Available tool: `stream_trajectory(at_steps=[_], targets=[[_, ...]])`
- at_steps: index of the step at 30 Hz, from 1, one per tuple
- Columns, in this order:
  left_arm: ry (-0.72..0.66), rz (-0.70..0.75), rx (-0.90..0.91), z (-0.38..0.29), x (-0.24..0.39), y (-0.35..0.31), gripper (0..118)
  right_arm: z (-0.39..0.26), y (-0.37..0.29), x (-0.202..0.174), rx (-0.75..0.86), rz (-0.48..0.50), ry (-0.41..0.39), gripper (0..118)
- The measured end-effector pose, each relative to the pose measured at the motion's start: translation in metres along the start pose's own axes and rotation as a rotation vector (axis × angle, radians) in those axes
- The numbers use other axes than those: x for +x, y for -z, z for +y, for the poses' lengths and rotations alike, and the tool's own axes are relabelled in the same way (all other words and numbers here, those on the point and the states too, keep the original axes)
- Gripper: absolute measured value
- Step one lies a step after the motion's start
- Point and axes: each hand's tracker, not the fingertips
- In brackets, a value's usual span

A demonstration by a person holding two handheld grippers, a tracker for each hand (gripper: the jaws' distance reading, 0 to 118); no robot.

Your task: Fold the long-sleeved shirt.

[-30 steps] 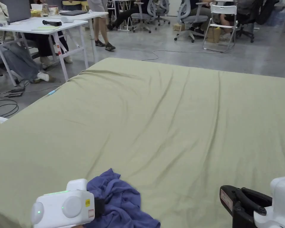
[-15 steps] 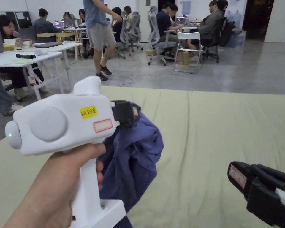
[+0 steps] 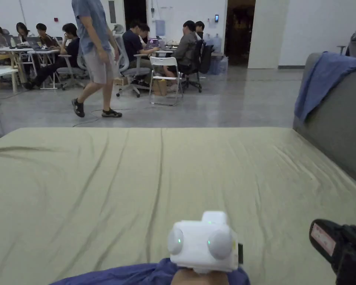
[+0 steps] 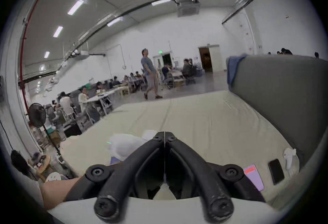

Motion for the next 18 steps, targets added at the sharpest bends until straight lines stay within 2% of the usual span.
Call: stream_trajectory(at_steps=[2,3,4,5,8,12,14,17,18], targets=[[-0.030,-0.019,-0.183,-0.033,-0.002,0.050,21,-0.012,0.007,0.009,-0.056,-0.007,0.019,0],[-0.053,-0.038,-0.244,-0.047,-0.003,0.065,27,-0.017,0.009,0.011,-0.070,-0.007,0.021,0],[-0.098,-0.047,-0.289,-0.059,-0.005,0.077,37,-0.022,0.011,0.012,-0.082,-0.005,0.020,0],[-0.123,-0.069,-0.290,-0.067,-0.006,0.080,60,-0.025,0.013,0.012,-0.093,-0.001,0.019,0],[-0.085,-0.162,-0.146,-0.054,-0.010,0.048,98,-0.028,0.020,0.013,-0.107,0.018,0.024,0],[-0.053,-0.173,0.135,-0.024,-0.030,-0.045,101,-0.026,0.028,0.010,-0.102,0.055,0.049,0],[-0.067,-0.127,0.257,-0.025,-0.044,-0.096,107,-0.026,0.032,0.007,-0.095,0.069,0.052,0],[-0.091,0.024,0.366,-0.050,-0.075,-0.145,108,-0.031,0.042,0.002,-0.098,0.082,0.064,0],[-0.093,0.094,0.344,-0.064,-0.086,-0.151,108,-0.034,0.048,0.002,-0.109,0.088,0.070,0]])
